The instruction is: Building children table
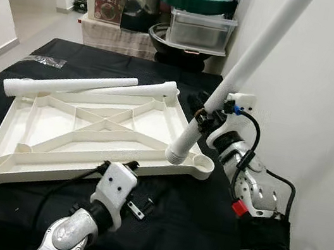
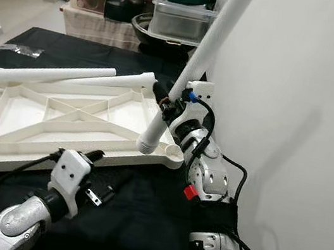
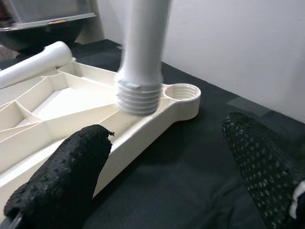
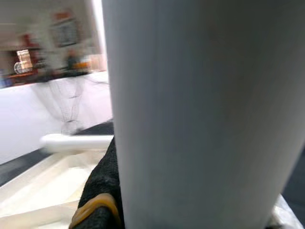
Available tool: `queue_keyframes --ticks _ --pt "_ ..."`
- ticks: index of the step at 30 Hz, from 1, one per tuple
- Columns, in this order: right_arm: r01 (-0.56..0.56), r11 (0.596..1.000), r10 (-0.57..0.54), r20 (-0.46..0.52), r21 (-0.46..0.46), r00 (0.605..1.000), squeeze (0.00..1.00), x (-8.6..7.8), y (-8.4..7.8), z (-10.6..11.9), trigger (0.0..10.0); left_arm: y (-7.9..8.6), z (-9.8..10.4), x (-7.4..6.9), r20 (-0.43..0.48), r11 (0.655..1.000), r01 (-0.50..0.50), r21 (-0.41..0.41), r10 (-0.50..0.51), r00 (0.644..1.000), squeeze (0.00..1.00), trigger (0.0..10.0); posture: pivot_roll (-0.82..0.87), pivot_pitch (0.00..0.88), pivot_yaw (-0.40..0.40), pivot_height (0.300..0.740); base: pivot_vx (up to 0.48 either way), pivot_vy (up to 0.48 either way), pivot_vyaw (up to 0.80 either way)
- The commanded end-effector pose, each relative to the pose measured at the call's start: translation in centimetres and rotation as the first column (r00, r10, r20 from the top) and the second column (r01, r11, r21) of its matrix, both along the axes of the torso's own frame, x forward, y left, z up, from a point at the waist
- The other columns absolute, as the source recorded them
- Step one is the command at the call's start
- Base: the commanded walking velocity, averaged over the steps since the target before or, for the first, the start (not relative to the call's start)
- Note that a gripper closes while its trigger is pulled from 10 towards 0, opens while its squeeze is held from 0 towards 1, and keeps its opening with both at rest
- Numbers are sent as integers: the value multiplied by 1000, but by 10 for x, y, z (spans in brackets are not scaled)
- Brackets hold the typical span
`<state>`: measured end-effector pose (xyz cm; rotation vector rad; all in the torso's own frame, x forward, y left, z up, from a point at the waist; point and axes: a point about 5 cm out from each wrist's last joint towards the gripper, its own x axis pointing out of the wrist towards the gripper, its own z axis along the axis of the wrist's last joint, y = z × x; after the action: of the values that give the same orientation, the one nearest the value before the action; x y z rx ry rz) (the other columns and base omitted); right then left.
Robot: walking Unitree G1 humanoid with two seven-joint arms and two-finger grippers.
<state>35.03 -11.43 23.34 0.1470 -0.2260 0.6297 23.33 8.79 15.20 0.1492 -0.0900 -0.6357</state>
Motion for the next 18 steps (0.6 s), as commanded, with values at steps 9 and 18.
queue_keyframes --ticks 9,18 --pt "-245 969 245 -36 5 969 0 -25 28 -8 10000 1 0 19 -16 994 63 93 -62 998 1000 10000 41 27 -51 740 0 0 0" --pt "-320 947 321 -47 26 946 0 -38 34 -8 10000 3 3 31 6 990 39 134 -40 999 0 10000 37 33 -50 740 0 0 0"
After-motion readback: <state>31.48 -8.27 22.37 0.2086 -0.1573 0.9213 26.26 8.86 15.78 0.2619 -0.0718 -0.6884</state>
